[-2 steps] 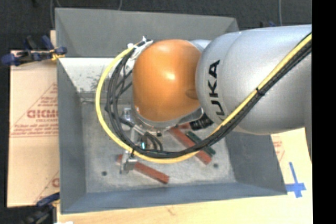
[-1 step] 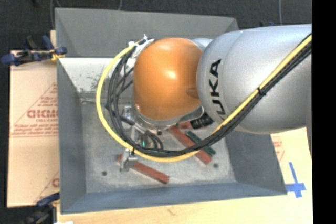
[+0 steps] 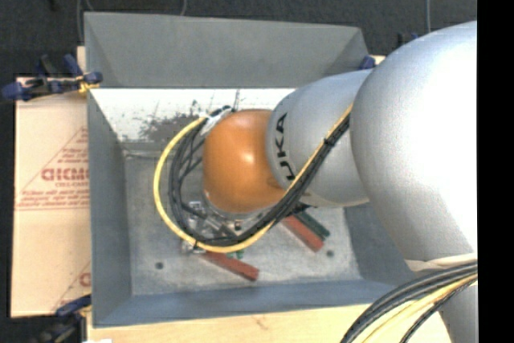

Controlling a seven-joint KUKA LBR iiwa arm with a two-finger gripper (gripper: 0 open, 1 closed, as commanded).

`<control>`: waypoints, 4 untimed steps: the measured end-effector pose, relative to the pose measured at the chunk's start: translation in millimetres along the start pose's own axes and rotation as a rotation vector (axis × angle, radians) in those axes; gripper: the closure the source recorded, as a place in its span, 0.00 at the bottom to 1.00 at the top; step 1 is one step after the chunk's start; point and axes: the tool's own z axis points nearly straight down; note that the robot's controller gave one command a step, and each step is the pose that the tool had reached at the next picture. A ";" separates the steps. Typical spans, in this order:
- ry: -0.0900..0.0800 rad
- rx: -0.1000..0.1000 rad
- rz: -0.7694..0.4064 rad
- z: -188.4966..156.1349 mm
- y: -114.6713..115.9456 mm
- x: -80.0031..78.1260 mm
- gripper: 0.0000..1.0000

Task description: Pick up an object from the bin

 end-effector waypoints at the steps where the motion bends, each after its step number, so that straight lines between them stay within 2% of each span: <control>1: 0.009 -0.003 -0.008 0.2 2.1 -4.2 1.00; 2: 0.009 -0.004 -0.006 0.3 2.0 -4.3 1.00; 3: 0.001 -0.004 -0.004 -1.9 1.8 -1.9 1.00; 4: 0.007 0.005 -0.040 -29.4 1.5 -4.5 1.00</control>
Offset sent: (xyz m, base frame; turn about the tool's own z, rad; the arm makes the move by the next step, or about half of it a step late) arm -0.0022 -0.0014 0.1357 -0.0464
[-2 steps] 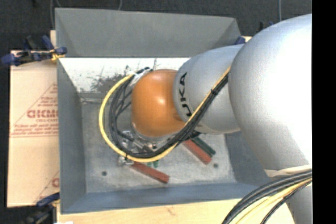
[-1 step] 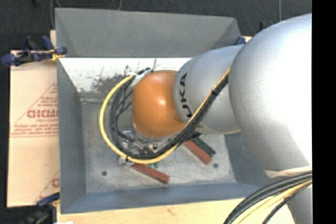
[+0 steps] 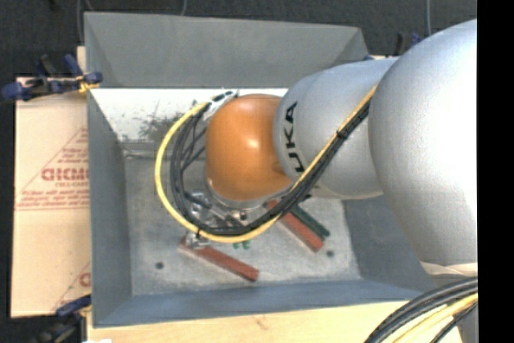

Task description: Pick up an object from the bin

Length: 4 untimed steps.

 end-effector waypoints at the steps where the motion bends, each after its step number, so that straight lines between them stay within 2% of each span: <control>1: -0.002 0.000 -0.008 -12.3 0.5 -1.4 1.00; 2: -0.003 -0.002 0.001 -21.7 29.2 1.7 0.00; 3: -0.003 -0.002 0.003 -21.7 29.0 1.6 0.00; 4: -0.008 -0.005 -0.032 38.8 -14.0 6.8 1.00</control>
Offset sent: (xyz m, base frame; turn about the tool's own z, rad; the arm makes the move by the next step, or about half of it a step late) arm -0.0050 0.0287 0.0214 0.0019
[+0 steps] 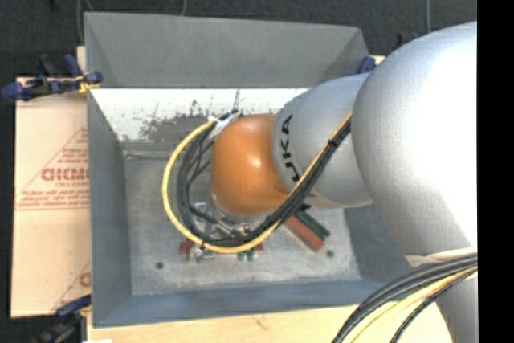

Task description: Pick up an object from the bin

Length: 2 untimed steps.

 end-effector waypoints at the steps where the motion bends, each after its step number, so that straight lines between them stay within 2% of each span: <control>1: 0.000 0.000 0.002 0.0 0.0 0.0 1.00; 2: 0.000 0.000 0.002 0.0 0.0 0.0 1.00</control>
Offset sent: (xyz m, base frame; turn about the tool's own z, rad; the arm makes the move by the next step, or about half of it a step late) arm 0.0000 0.0000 0.0000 0.0000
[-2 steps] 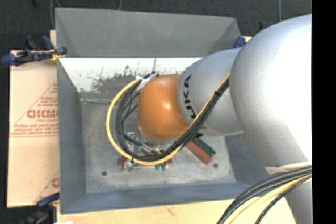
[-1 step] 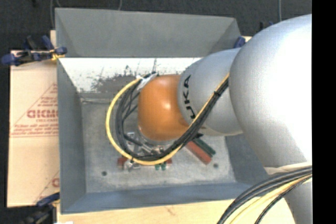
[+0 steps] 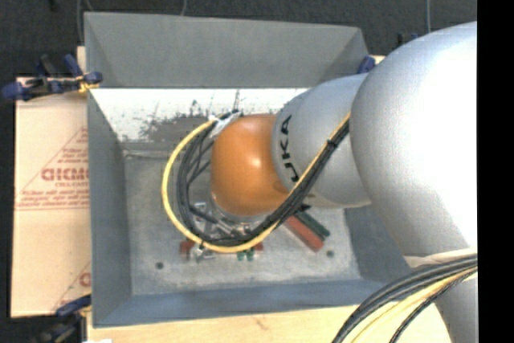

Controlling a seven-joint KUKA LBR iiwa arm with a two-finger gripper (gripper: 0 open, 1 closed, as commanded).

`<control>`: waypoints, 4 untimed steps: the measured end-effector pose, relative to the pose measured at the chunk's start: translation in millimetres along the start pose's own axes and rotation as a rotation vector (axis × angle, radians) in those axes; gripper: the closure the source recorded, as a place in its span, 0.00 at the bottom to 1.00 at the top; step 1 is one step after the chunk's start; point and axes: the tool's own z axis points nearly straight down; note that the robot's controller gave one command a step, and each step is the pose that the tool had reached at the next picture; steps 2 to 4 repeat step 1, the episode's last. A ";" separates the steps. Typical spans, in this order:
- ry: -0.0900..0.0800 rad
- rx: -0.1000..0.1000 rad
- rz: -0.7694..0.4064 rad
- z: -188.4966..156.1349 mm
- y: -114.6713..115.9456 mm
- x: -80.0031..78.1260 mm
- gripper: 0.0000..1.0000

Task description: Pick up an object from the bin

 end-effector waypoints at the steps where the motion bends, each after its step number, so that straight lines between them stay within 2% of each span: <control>1: 0.000 0.006 -0.027 -158.8 5.3 3.9 1.00; 4: 0.000 0.006 -0.027 -158.8 5.3 3.9 1.00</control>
Offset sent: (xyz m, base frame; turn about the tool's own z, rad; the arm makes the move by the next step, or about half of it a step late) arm 0.0000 0.0000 0.0000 0.0000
